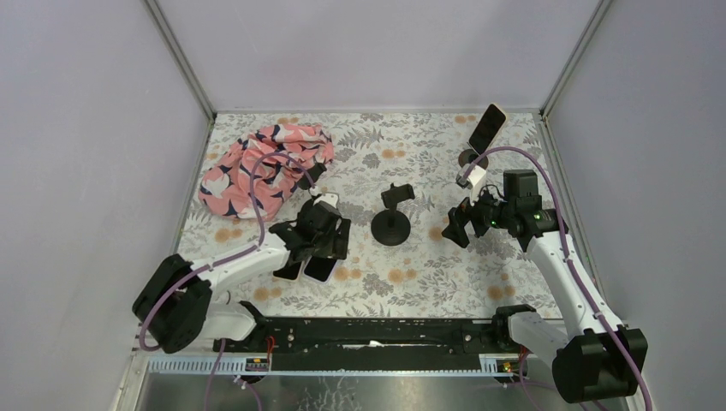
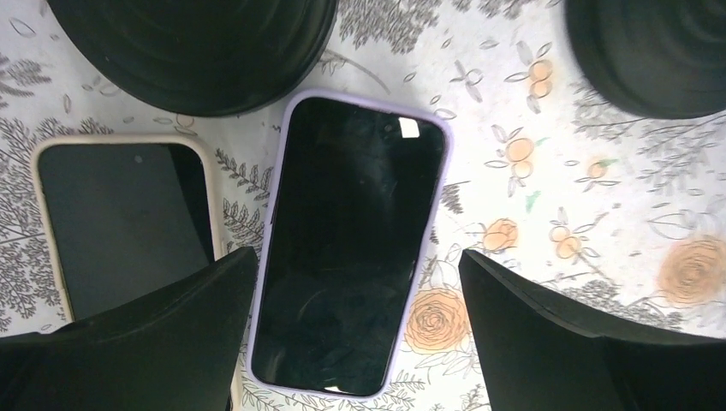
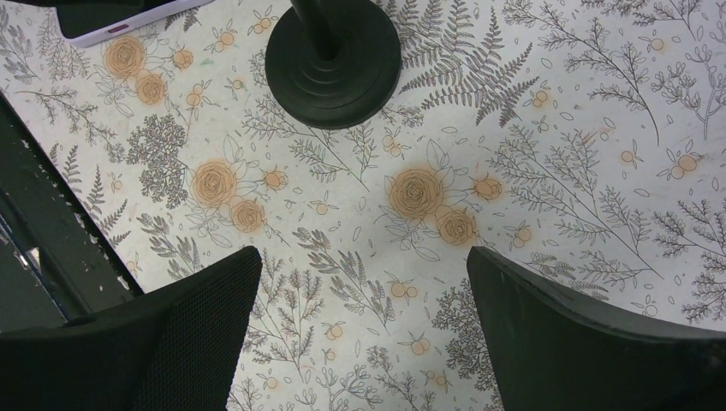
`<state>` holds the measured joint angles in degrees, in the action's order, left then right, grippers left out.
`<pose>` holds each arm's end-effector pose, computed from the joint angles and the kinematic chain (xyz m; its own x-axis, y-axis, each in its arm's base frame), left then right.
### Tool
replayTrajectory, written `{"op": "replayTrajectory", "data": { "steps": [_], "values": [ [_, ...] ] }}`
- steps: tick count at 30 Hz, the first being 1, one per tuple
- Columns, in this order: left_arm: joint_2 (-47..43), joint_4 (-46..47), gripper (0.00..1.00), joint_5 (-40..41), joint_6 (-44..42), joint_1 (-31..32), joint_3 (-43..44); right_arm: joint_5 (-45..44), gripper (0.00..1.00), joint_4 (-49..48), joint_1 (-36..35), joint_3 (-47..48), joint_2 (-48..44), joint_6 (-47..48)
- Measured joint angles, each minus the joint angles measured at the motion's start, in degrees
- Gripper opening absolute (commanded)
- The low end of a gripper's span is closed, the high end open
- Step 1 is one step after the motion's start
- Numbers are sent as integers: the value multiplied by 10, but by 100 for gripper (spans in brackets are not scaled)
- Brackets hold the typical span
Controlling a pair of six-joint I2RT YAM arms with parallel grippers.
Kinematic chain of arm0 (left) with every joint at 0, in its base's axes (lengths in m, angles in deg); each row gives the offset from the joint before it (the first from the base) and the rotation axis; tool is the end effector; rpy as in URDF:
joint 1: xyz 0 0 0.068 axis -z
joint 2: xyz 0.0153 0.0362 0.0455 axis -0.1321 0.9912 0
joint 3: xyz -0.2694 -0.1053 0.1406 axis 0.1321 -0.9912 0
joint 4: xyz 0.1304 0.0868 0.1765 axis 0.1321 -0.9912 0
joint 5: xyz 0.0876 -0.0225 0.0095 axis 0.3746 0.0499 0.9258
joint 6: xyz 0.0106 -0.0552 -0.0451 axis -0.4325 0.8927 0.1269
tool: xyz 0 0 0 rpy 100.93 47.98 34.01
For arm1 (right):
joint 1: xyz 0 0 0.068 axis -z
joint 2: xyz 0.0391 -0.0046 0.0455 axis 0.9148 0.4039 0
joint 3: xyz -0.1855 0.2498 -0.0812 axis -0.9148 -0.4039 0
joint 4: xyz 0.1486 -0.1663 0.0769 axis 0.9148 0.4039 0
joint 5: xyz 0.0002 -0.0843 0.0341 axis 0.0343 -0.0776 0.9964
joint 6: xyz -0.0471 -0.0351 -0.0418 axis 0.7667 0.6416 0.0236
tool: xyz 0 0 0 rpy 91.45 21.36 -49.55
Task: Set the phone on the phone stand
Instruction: Pick up the phone at the center of the board.
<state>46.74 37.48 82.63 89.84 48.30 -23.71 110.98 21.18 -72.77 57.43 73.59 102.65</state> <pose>0.1741 -0.1330 0.2323 -0.8032 0.0997 -0.5873 0.1993 0.9740 -0.1073 0.1663 0.0555 0.3148 -0.3192 -0.4301 -0.8444 -0.7941 0.6078 -0.0094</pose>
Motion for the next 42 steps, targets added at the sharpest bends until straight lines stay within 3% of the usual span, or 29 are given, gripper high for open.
{"op": "replayTrajectory", "data": {
  "steps": [21, 23, 27, 29, 32, 42],
  "values": [
    [84, -9, 87, -20, 15, 0, 3, 6, 100, 0, 0, 0, -3, 4],
    [86, -10, 80, -19, 15, 0, 4, 9, 100, 0, 0, 0, -3, 4],
    [92, -13, 56, -18, 19, 0, 10, 12, 100, 1, 1, 0, -3, 4],
    [94, -14, 39, -17, 24, 0, 12, 14, 100, 2, 2, 0, -3, 4],
    [90, -15, 28, -16, 29, 2, 12, 18, 100, 5, 2, 0, -3, 4],
    [-60, -19, 26, -25, 77, 61, 15, 76, 100, 9, 3, 0, -3, 3]
  ]
}}
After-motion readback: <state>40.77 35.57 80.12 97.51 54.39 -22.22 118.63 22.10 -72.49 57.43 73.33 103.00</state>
